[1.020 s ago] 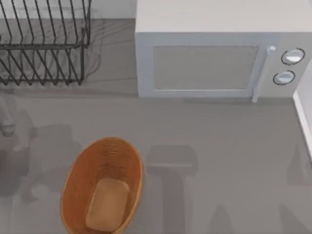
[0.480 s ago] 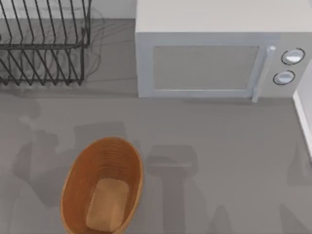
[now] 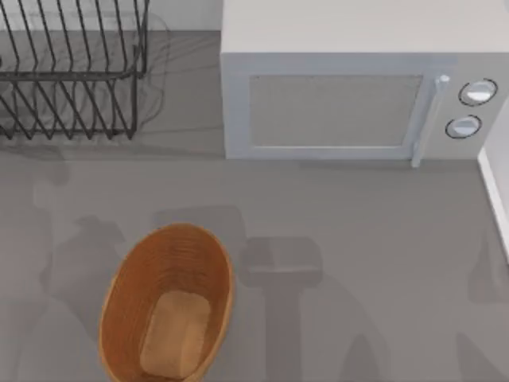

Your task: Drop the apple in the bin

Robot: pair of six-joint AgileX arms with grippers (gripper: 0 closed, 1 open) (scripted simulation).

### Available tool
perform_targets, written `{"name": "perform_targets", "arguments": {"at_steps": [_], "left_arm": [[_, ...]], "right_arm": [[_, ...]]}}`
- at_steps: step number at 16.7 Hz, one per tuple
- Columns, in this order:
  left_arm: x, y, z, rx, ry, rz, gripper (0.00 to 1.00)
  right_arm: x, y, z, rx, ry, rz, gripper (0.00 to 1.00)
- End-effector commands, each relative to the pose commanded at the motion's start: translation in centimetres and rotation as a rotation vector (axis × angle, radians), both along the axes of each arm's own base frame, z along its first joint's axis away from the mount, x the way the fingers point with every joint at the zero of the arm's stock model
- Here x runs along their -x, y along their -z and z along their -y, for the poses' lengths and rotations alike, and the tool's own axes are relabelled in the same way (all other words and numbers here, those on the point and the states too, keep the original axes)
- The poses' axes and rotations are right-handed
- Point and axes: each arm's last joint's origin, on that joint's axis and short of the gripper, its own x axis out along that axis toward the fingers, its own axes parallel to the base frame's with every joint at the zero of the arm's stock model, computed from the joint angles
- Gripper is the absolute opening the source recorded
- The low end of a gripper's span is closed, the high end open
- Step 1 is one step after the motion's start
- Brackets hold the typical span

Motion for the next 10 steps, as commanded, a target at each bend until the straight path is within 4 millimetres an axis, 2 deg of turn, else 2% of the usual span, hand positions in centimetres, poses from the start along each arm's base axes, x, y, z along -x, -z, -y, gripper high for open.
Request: {"name": "perform_targets", "arguments": {"at_steps": [2, 5, 10], "left_arm": [[-0.1, -0.1, 0.5, 0.000, -0.015, 0.001, 0.00], [-0.3, -0.3, 2.6, 0.002, -0.075, 0.005, 0.00], [0.2, -0.5, 8.5, 0.010, -0.272, -0.004, 0.00]], "right_arm": [[0.0, 0.0, 0.0, 0.000, 0.000, 0.000, 1.00], [0.0, 0.0, 0.0, 0.000, 0.000, 0.000, 1.00], [0.0, 0.0, 0.0, 0.000, 0.000, 0.000, 1.00]]}}
